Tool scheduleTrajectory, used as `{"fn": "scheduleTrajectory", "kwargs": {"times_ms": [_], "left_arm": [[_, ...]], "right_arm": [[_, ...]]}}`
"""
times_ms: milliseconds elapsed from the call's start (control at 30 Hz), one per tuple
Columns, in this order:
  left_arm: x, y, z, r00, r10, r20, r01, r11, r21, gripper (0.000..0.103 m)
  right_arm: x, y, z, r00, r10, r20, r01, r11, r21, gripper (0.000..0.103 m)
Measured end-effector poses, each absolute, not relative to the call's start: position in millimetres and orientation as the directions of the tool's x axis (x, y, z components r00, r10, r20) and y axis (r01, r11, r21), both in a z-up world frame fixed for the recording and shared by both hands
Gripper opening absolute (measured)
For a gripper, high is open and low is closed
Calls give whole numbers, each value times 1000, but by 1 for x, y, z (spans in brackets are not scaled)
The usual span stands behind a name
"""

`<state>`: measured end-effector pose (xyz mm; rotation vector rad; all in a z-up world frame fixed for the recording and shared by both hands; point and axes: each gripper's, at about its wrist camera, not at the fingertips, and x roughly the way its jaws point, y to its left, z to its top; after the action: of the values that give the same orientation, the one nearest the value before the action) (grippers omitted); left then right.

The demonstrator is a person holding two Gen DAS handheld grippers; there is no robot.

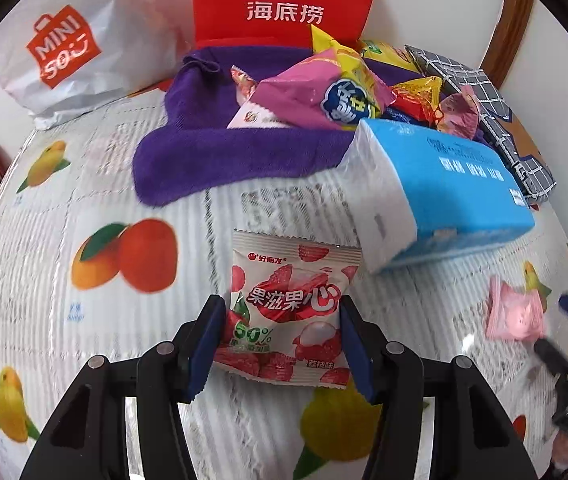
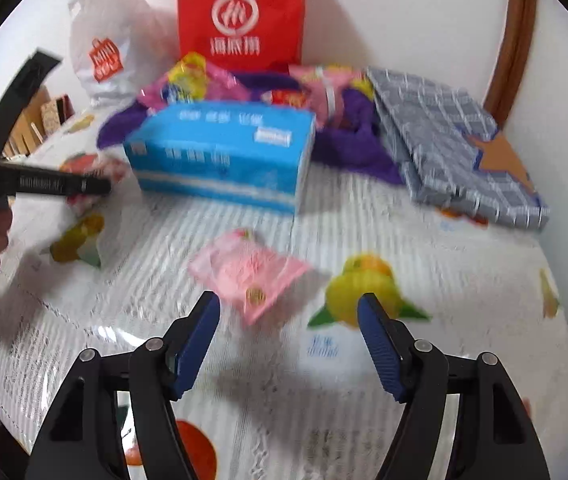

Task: Organize snacks
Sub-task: 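Carry the pink pastry packet and lychee candy bag over the purple towel with both grippers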

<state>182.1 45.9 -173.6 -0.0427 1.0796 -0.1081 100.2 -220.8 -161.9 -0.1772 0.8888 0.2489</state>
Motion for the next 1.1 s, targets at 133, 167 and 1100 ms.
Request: {"fn": "scheduleTrajectory", "kwargs": {"times_ms": [133, 167, 1100], "left_arm": [[173, 51, -173, 465, -118, -877, 58, 993, -103, 54], [171, 52, -173, 466, -119, -876, 56, 993, -105, 54], [158, 49, -177, 487, -65, -871, 36, 998, -55, 53]], "right_arm": [[114, -208, -155, 653, 173, -737, -346, 934, -87, 76], [119, -205, -154, 653, 190, -733, -361, 929, -81, 76], [126, -195, -189, 505, 260, -823, -403, 914, 41, 48]]}}
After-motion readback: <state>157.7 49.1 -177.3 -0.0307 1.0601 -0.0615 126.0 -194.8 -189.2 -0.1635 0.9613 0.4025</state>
